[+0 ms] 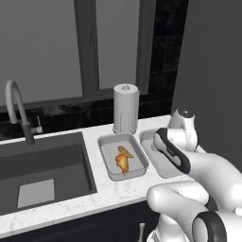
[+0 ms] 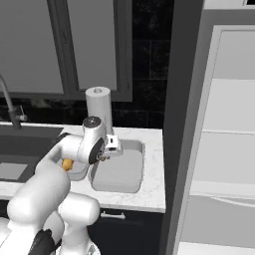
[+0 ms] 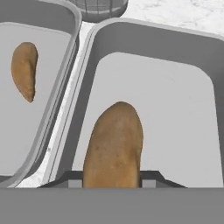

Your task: Place one sweet potato and one chicken drumstick in each tupperware on the nearby counter, to pack two identical lunches.

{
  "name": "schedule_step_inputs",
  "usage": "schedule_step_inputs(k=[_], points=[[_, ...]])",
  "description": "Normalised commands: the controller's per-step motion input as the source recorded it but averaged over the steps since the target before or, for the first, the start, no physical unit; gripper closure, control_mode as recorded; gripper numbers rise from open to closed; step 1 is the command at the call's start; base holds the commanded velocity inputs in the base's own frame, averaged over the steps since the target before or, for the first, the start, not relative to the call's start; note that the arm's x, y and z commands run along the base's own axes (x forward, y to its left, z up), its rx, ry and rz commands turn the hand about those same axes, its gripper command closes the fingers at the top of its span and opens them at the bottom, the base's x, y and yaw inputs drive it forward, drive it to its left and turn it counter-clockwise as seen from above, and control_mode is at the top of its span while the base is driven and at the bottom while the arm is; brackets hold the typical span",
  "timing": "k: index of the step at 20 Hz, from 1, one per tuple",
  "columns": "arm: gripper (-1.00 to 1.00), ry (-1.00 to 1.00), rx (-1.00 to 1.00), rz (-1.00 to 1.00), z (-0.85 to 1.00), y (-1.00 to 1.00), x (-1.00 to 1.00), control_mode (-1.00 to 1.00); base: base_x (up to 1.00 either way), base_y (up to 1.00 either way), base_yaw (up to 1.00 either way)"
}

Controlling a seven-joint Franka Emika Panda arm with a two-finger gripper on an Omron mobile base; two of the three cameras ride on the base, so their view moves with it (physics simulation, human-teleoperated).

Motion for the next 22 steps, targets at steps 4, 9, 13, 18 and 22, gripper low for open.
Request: schedule_step_inputs(k=[4, 9, 13, 18, 22], points=[[1.00, 0.00, 0.00, 0.00, -0.54, 0.09, 0.06, -1.00, 0.00, 0.00, 0.00], [1.00, 0.00, 0.00, 0.00, -0.26, 0.04, 0.14, -1.00, 0.00, 0.00, 0.00], [1.00, 0.00, 0.00, 0.00, -0.23, 0.00, 0.13, -1.00, 0.00, 0.00, 0.00], [-1.00, 0.00, 0.00, 0.00, -0.33, 0.01, 0.14, -1.00, 0.00, 0.00, 0.00], [-1.00, 0.00, 0.00, 0.00, -0.23, 0.01, 0.08, -1.00, 0.00, 0.00, 0.00]])
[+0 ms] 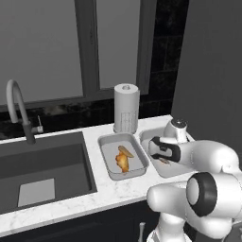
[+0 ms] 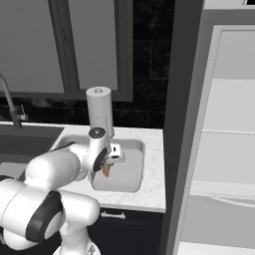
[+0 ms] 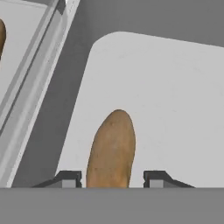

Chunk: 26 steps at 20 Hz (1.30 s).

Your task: Place one sweet potato and one chicken drumstick in each tupperware on the nearby counter, to pack two identical lunches.

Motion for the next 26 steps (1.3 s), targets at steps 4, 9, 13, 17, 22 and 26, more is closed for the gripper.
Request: schedule_step_inputs(k=[4, 9, 13, 17, 22, 26], points=[[-1.00, 0.00, 0.00, 0.00, -0.30, 0.01, 0.02, -1.00, 0.00, 0.00, 0.00], [-1.00, -0.10, -0.01, 0.00, 0.34, 0.00, -0.33, -1.00, 0.00, 0.00, 0.00], [-1.00, -0.15, -0.01, 0.00, 0.76, 0.09, -0.60, -1.00, 0.00, 0.00, 0.00], [-1.00, -0.10, 0.00, -0.02, 0.66, 0.18, -0.96, -1.00, 0.00, 0.00, 0.00], [-1.00, -0.06, 0.00, -0.09, 0.75, 0.20, -0.99, -1.00, 0.00, 0.00, 0.00], [-1.00, -0.14, 0.00, -0.12, 0.99, 0.21, -0.83, -1.00, 0.00, 0.00, 0.00]])
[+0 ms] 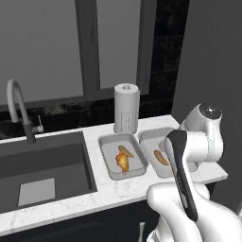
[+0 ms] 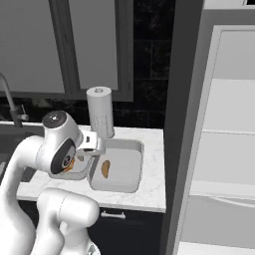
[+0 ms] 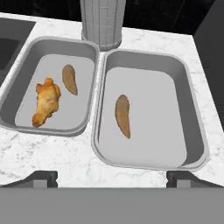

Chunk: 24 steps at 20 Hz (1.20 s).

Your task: Place one sweet potato and one chicken drumstick in each tupperware on the nearby counter, to pack two identical lunches.

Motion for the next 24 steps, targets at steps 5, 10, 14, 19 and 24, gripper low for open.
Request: schedule_step_inputs(k=[5, 10, 14, 19, 24], points=[[-1.00, -0.16, 0.00, -0.10, 0.84, 0.10, -0.91, -1.00, 0.00, 0.00, 0.00], [-1.00, -0.18, 0.00, -0.06, 0.39, 0.05, -0.80, 1.00, -0.20, -0.05, -0.02], [-1.00, 0.00, 0.00, 0.00, 0.00, 0.00, 0.00, 1.00, -1.00, -0.72, -0.12], [-1.00, 0.00, 0.00, 0.00, 0.00, 0.00, 0.00, 1.00, -0.95, -1.00, -0.11], [-1.00, 0.00, 0.00, 0.00, 0.00, 0.00, 0.00, 1.00, -0.19, -1.00, -0.05]])
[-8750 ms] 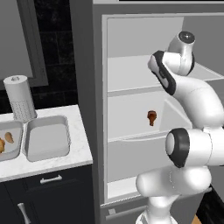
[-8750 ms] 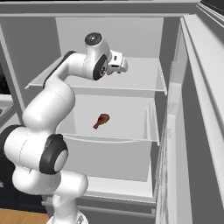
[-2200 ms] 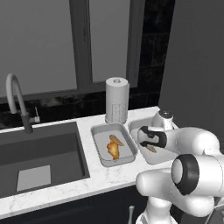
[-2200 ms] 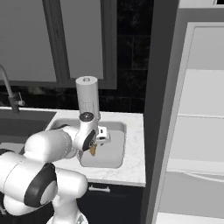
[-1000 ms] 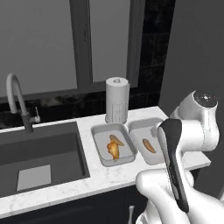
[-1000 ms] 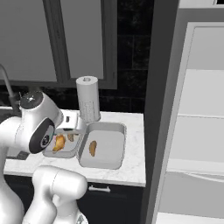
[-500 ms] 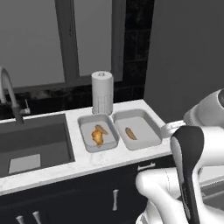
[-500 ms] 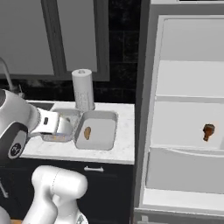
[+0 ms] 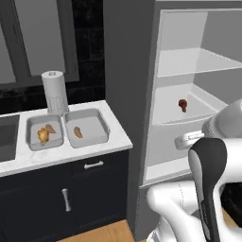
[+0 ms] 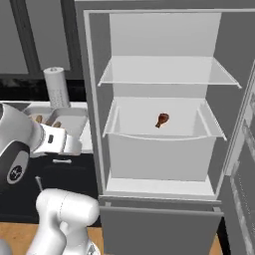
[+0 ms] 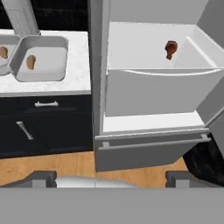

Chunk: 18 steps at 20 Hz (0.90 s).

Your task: Place one sweet potato and one chicken drumstick in each tupperware on the nearby counter, to pack two identical lunches.

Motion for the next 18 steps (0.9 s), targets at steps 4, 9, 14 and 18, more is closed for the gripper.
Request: schedule_step_inputs(k=[4, 9, 14, 18], points=[[-1.00, 0.00, 0.00, 0.00, 0.00, 0.00, 0.00, 1.00, 0.28, -1.00, 0.00], [-1.00, 0.00, 0.00, 0.00, 0.00, 0.00, 0.00, 1.00, 0.79, -0.59, 0.00], [-1.00, 0.00, 0.00, 0.00, 0.00, 0.00, 0.00, 1.00, 1.00, 0.00, 0.00], [-1.00, 0.02, 0.00, 0.01, -0.11, -0.15, 0.75, -1.00, 0.25, 0.00, 0.00]])
